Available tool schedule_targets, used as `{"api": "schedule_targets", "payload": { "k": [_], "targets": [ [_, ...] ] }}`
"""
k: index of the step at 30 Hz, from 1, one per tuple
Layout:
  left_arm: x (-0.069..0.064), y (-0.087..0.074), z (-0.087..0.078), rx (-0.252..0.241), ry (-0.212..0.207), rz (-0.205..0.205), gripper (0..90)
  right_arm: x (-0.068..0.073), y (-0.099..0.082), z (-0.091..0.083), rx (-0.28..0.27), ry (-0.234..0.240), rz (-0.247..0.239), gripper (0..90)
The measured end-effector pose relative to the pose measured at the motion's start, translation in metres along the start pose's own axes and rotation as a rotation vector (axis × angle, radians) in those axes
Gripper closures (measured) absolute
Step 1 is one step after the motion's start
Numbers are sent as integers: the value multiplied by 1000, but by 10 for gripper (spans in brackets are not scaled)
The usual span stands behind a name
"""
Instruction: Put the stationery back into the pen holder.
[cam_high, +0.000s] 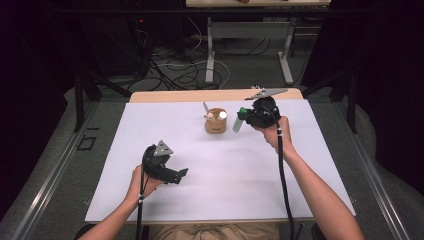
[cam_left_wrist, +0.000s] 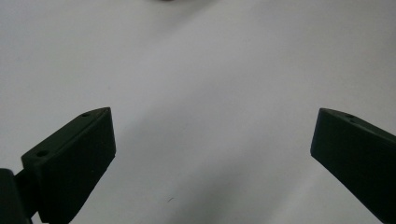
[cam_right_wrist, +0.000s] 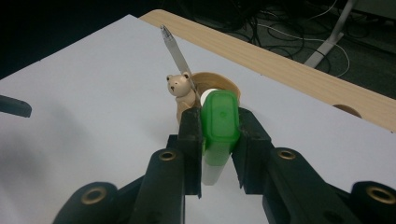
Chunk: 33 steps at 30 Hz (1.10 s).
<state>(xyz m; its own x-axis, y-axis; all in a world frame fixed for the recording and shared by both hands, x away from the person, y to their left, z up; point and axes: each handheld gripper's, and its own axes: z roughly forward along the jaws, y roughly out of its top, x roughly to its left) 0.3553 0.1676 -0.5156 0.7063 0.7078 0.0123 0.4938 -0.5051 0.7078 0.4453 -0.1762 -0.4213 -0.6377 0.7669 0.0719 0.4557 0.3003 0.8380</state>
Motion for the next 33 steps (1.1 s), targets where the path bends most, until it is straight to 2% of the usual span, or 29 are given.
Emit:
{"api": "schedule_targets", "payload": {
  "k": [1,2,6,15,21,33],
  "targets": [
    [1,0,0,11,-4,3,3,0,1,2,-4,0,-2,750],
    [0,-1,1,6,-5,-6,3,0,1,3,-4,1,-5,750],
    [1,0,2,5,-3,2,3,5,5,12,-11,1,-9,750],
    [2,0,2,7,-2,2,3,9,20,19,-36,2,-24,750],
    [2,0,2,9,-2,-1,3,10,27,24,-46,12,-20,750],
    [3,0,3,17,-2,2,3,11,47,32,-91,-1,-12,750]
  ]
}}
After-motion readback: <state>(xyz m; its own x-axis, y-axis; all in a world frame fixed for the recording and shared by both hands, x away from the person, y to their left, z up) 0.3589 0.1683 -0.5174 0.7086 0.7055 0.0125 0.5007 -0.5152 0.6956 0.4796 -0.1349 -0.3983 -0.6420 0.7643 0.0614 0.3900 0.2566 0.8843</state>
